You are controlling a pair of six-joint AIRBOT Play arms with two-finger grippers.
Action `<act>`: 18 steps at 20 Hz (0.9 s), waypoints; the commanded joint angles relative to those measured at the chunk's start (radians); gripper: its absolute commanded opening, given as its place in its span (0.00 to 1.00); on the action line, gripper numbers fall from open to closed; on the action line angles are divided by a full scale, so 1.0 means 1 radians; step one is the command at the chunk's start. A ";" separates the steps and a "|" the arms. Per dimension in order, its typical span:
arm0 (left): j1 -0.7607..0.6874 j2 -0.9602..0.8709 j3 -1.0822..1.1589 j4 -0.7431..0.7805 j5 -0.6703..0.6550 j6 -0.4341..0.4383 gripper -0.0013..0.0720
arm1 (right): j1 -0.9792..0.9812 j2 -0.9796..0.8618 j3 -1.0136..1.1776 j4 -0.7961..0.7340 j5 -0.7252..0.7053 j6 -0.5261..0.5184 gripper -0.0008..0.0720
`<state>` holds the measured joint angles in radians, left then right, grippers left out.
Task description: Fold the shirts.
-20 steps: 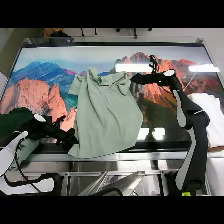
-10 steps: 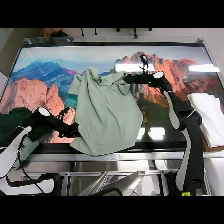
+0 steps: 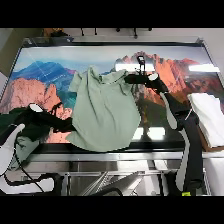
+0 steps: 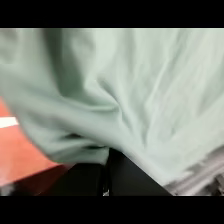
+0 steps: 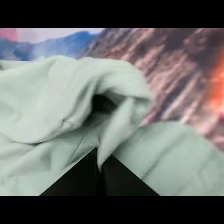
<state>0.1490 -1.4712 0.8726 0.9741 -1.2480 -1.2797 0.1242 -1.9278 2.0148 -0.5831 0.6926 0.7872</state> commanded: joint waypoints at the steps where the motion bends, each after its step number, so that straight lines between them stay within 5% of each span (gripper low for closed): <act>1: 0.115 -0.005 0.197 0.137 0.026 -0.050 0.04 | -0.074 0.106 0.000 -0.360 0.219 0.227 0.04; 3: 0.171 -0.048 0.395 0.122 0.067 -0.056 0.04 | -0.119 0.183 -0.019 -0.574 0.432 0.379 0.04; 5: 0.175 -0.139 0.619 0.095 0.106 -0.056 0.04 | -0.145 0.264 -0.105 -0.620 0.634 0.436 0.04; 8: 0.109 -0.333 0.964 0.099 0.156 -0.049 0.04 | -0.121 0.426 -0.358 -0.637 0.755 0.530 0.04; 13: -0.016 -0.563 1.261 0.097 0.385 -0.048 0.04 | 0.019 0.867 -0.919 -0.637 0.550 0.805 0.04; 15: -0.058 -0.552 1.158 0.098 0.526 -0.048 0.04 | 0.034 0.964 -1.034 -0.637 0.406 0.837 0.04; 17: -0.071 -0.552 1.129 0.098 0.521 -0.045 0.04 | 0.030 0.975 -1.051 -0.636 0.380 0.837 0.05; 18: -0.071 -0.549 1.135 0.099 0.486 -0.044 0.04 | 0.031 0.970 -1.051 -0.636 0.379 0.837 0.14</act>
<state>0.1032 -2.0060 2.0140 1.0706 -0.8131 -1.3273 0.1406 -1.0218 1.0492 -1.2144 1.1545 1.5684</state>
